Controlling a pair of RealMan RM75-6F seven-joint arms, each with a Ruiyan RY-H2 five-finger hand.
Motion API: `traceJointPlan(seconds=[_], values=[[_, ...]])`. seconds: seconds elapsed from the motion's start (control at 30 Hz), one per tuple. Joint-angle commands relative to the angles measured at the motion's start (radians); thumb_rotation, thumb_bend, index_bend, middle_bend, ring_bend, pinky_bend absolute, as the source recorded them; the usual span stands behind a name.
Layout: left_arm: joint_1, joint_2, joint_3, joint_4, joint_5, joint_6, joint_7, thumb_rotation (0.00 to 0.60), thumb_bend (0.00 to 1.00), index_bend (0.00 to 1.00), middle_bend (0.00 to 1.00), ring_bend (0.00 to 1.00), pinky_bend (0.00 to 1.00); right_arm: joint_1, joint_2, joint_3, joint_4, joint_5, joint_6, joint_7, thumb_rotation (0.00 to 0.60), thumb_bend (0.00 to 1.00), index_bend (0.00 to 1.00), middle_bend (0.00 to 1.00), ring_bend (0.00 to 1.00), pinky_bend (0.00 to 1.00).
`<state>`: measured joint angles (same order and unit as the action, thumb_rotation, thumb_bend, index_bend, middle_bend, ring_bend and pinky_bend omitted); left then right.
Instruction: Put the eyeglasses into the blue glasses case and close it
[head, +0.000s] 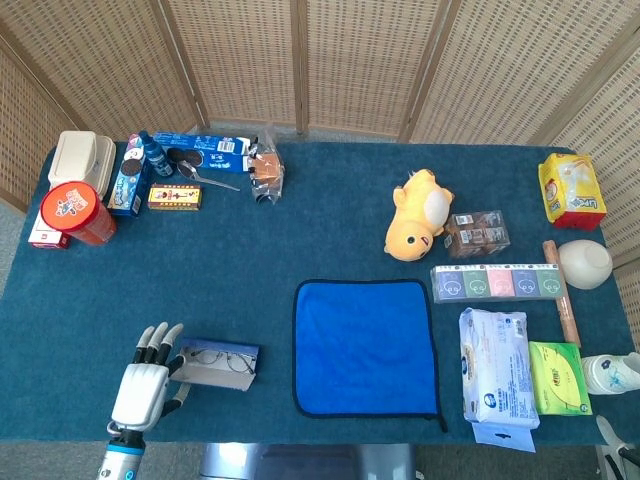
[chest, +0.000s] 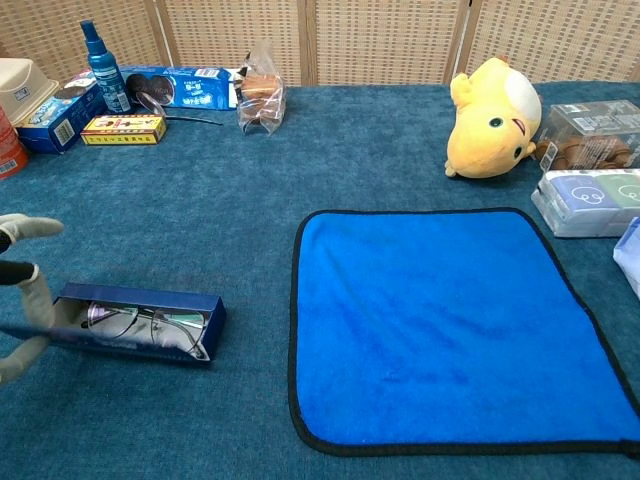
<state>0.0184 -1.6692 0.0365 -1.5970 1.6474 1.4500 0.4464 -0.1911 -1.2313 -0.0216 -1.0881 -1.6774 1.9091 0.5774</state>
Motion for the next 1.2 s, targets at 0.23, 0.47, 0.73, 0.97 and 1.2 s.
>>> traceJointPlan(seconds=[0.23, 0.47, 0.73, 0.97, 1.2], values=[[-0.037, -0.043, -0.059, 0.048, -0.052, -0.014, 0.021, 0.600, 0.37, 0.18, 0.00, 0.00, 0.03, -0.008, 0.001, 0.005, 0.010, 0.010, 0.006, 0.017, 0.568, 0.28, 0.07, 0.21, 0.18, 0.21], [-0.078, -0.072, -0.119, 0.076, -0.120, -0.044, 0.074, 0.600, 0.37, 0.12, 0.00, 0.00, 0.02, -0.015, 0.004, 0.008, 0.017, 0.012, 0.017, 0.033, 0.567, 0.28, 0.07, 0.21, 0.18, 0.21], [-0.115, -0.081, -0.154, 0.071, -0.197, -0.080, 0.124, 0.600, 0.37, 0.11, 0.00, 0.00, 0.02, -0.018, 0.003, 0.008, 0.021, 0.008, 0.023, 0.034, 0.570, 0.28, 0.07, 0.21, 0.18, 0.21], [-0.134, -0.078, -0.166, 0.049, -0.257, -0.097, 0.182, 0.600, 0.37, 0.08, 0.00, 0.00, 0.02, -0.016, 0.007, 0.006, 0.011, 0.002, 0.023, 0.022, 0.564, 0.28, 0.07, 0.21, 0.18, 0.21], [-0.156, -0.063, -0.183, 0.030, -0.305, -0.106, 0.209, 0.600, 0.37, 0.06, 0.00, 0.00, 0.03, -0.016, 0.011, 0.006, -0.004, -0.003, 0.024, 0.008, 0.568, 0.28, 0.07, 0.21, 0.18, 0.21]])
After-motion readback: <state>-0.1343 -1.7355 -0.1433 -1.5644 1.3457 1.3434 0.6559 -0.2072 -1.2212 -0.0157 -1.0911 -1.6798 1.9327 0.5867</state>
